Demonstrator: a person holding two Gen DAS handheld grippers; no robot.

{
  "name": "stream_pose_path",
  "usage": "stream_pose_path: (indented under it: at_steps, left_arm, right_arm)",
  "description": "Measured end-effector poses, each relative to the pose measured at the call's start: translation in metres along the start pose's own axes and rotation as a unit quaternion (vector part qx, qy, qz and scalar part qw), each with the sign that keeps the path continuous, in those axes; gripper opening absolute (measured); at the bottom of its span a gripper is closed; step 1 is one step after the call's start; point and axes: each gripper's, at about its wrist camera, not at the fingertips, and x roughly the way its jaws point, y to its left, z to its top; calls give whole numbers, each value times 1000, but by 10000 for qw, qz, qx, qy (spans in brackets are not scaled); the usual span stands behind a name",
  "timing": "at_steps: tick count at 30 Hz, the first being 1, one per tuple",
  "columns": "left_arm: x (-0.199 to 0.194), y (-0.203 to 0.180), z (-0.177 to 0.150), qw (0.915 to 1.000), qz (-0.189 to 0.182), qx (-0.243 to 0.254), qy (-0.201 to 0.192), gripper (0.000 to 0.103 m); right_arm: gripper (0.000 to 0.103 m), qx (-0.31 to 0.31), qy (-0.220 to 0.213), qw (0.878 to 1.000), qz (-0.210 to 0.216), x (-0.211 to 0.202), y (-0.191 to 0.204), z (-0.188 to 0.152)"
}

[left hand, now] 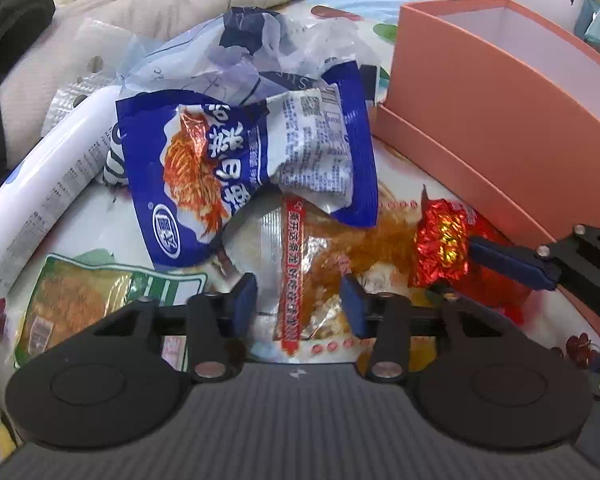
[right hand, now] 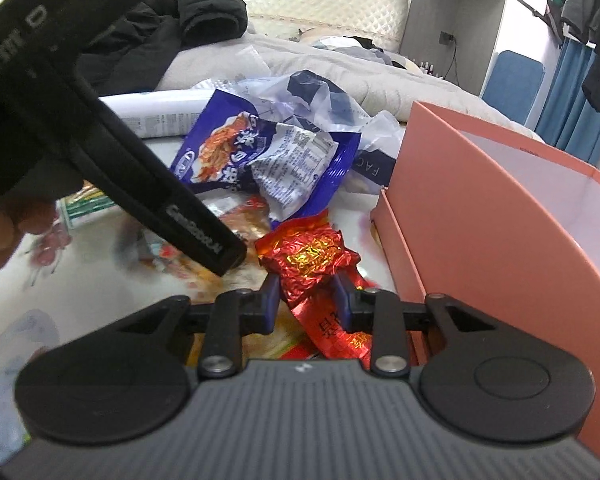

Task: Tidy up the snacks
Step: 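Grasp the red-wrapped candies with the right gripper while the left reaches the red-labelled packet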

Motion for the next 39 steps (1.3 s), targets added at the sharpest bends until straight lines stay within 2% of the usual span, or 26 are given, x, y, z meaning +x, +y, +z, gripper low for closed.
stream_pose_path:
  at_steps: [5,8,12,16,20,23,28,30,32,34,37,39]
  left_arm:
    - [-9,-11,-12,9999,127,-53,-17,30]
    - [-15,-20,-19,9998,152,-135,-9,16]
    - [-23,-34,-30,9995,244,-175,-41,14]
    - [-34,-42,-43,9984,276,-481,-80,12]
    - [-52,-46,-66,9945,375,-969,-117,10]
    - [-68,-54,-90,9891,600,-1337,-142,10]
    - [-102,-77,-134,9756,987,-1945,-251,10]
    - [-116,-89,-153,9672,1028,-2299,-326,10]
    - [-132,-104,-171,9592,1236,-2504,-446,10]
    - [-148,-116,-192,9413,1197,-3091,-643,10]
    - [-165,-140,-216,9235,1334,-3512,-774,10]
    - [-175,-151,-232,9062,1292,-3930,-879,10]
  right_arm:
    - [32,4,31,10000,13,-17,2,-9]
    - [32,-59,38,10000,30,-28,3,-16]
    - [32,-97,43,9999,65,-43,2,-23]
    - [32,-212,50,9997,124,-57,4,-32]
    - [32,-369,1,9991,218,-76,4,-41]
    - [32,-467,22,9983,345,-89,2,-48]
    - [32,-673,23,9960,593,-115,2,-65]
    - [32,-753,20,9946,709,-126,2,-75]
    - [32,-912,17,9925,808,-135,3,-85]
    - [32,-1030,37,9905,915,-142,1,-92]
    - [32,-1247,-19,9870,1016,-153,-3,-98]
    - [32,-1403,-48,9842,1077,-160,-6,-104]
